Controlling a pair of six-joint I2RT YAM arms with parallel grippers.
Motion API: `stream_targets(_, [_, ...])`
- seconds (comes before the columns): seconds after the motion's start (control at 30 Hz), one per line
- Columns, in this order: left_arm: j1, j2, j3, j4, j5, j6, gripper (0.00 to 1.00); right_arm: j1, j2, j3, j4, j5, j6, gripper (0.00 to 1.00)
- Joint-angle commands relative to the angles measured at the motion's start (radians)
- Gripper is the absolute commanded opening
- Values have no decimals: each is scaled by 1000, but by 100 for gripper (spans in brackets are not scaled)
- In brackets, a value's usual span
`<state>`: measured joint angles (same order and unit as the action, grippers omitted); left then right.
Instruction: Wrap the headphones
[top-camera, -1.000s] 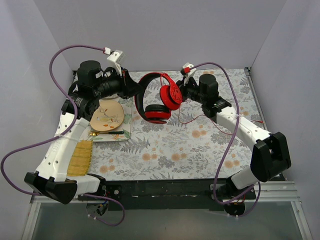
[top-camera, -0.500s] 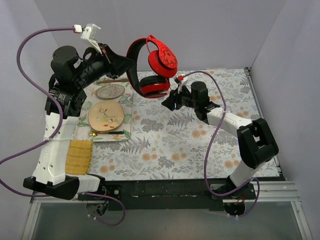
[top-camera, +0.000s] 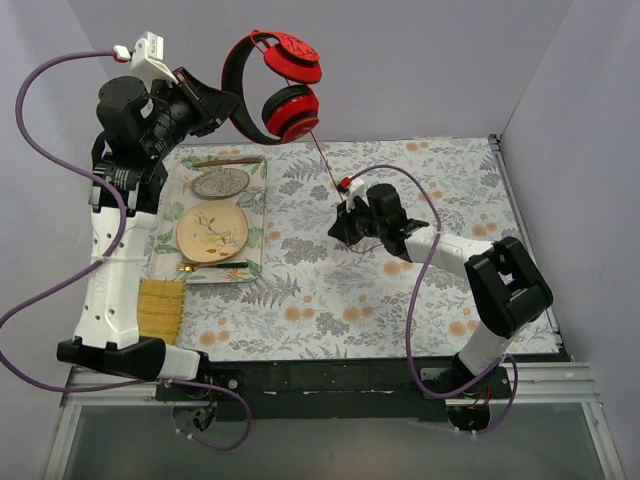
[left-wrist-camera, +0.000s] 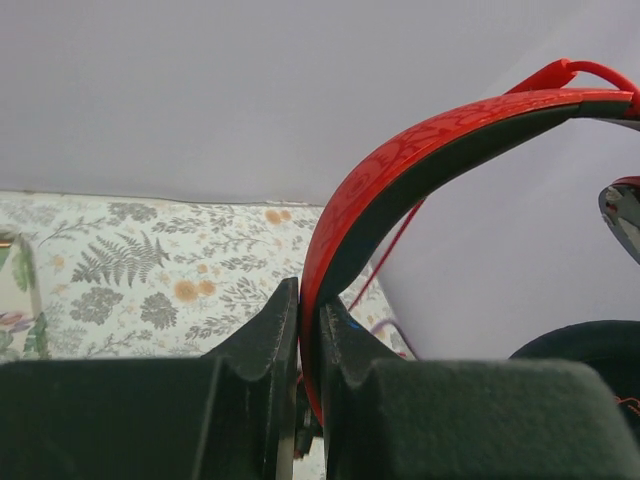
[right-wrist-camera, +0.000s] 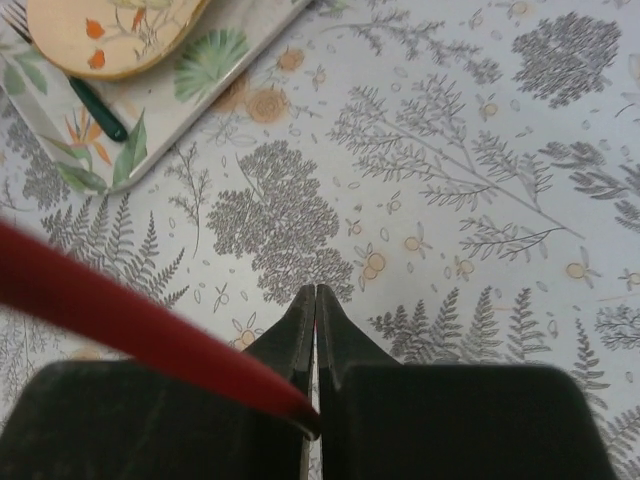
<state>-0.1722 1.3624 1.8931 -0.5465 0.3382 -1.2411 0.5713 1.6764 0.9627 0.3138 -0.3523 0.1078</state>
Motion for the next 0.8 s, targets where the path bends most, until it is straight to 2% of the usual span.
stream_targets(0.0, [49, 27, 23, 39, -185, -132, 0, 111, -1, 63, -201, 94, -69, 1])
stream_targets(0.07, [62, 38, 6, 62, -258, -124, 0, 140, -7, 76, -240, 113, -83, 1])
stream_targets(0.1, [65, 49, -2, 95, -359, -109, 0, 174, -10, 79, -258, 124, -97, 1])
stream_targets(0.13, [69, 59, -3, 106, -396, -94, 0, 191, -23, 85, -297, 131, -105, 1])
stream_targets(0.3, [102, 102, -46, 239, -595, 64, 0, 300, -66, 93, -406, 202, -161, 1])
stream_targets(0.43, [106, 124, -110, 348, -682, 190, 0, 344, -109, 100, -466, 240, -169, 1])
stream_targets(0.57, [106, 126, -213, 431, -716, 267, 0, 409, -124, 133, -541, 263, -184, 1])
stream_targets(0.77, [102, 115, -382, 540, -679, 388, 0, 484, -113, 277, -680, 266, -206, 1])
